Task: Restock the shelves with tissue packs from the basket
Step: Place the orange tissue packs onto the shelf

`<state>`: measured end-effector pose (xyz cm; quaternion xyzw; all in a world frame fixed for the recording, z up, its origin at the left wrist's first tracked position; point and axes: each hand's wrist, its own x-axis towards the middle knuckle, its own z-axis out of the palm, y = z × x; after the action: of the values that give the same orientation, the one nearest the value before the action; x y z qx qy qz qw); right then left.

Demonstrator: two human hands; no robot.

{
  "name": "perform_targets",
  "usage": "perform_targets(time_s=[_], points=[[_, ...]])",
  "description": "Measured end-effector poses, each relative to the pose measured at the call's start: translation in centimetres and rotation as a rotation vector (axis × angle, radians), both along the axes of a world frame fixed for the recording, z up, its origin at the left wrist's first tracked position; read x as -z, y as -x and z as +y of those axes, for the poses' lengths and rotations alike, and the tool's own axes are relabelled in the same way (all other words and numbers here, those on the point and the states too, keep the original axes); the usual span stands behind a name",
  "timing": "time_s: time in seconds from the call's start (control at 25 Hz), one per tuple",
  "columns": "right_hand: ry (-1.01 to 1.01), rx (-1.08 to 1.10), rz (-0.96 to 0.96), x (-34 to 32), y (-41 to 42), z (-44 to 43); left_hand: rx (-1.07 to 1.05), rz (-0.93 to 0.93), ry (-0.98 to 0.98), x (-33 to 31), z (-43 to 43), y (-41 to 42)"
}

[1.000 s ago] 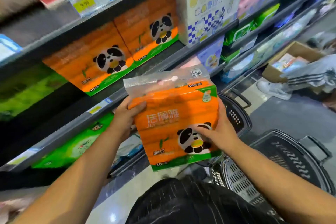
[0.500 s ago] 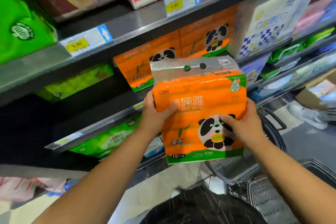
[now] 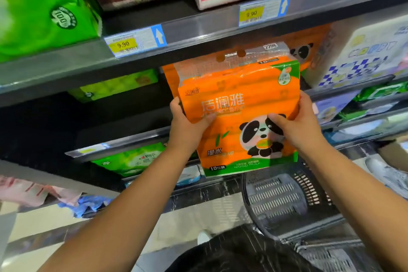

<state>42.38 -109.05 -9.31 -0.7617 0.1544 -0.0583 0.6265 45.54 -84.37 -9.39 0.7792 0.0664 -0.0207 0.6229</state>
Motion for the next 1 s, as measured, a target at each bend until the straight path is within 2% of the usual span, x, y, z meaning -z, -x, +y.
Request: perform_targets(time_s=[0.2,0.48,0.84,1.0], points=[[0.117,-0.042,-0.057,-2.2,-3.7,-2.9,-0.038,0.007,-0.031,-1.2,-2.2,-1.5],[0.077,-0.105,-0.101,-1.7,-7.0,-3.8,-0.207,-0.066,0.026,-2.5,-4.6,-3.3],[0.069,-0.122,-0.122,-2.7,-11.0,-4.5,-0.262,-0.045,-0.006,-3.1,-5.3,-5.7],[0.054,-0.105,-0.144,-3.0,-12.3,-4.8,-0.356,0.019,0.006,-3.4,-5.5,-7.0]])
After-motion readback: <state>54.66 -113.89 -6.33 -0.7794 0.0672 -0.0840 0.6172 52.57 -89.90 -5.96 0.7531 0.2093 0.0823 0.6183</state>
